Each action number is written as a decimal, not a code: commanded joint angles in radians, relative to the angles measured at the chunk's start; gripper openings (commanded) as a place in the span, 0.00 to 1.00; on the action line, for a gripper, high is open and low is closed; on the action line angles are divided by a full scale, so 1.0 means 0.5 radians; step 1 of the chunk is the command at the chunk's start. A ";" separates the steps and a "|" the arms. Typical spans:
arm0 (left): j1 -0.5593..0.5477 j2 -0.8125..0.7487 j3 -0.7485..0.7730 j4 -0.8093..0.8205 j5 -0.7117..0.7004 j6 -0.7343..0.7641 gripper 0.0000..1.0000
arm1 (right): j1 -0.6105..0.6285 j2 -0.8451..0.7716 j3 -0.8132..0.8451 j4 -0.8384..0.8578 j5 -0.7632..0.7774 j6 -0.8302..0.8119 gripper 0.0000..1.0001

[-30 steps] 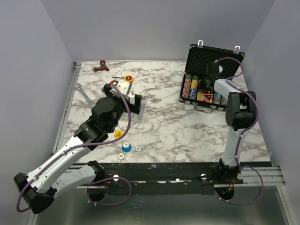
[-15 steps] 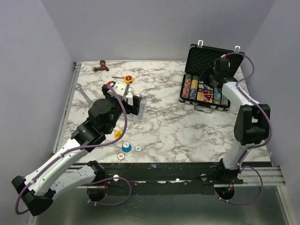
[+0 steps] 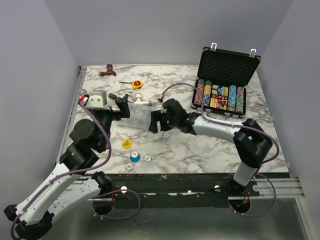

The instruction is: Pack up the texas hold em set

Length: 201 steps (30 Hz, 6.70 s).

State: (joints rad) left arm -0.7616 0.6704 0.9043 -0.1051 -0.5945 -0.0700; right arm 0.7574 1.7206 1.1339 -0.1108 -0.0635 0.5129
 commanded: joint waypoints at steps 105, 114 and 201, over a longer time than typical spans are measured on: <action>-0.011 -0.135 -0.167 0.285 -0.360 0.110 0.99 | -0.986 0.175 0.276 0.264 1.143 -0.062 0.37; -0.014 -0.075 -0.153 0.265 -0.338 0.094 0.99 | -1.225 0.577 0.644 0.152 0.931 -0.096 0.36; 0.217 1.051 -0.584 -1.155 1.035 -1.572 0.75 | -0.466 -0.156 -0.100 0.352 -0.296 0.069 0.76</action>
State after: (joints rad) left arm -0.6693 1.1576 0.5964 -0.7414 -0.0830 -0.8894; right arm 0.5171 1.6550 1.0927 0.0380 -0.1806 0.5350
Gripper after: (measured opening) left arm 0.781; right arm 0.765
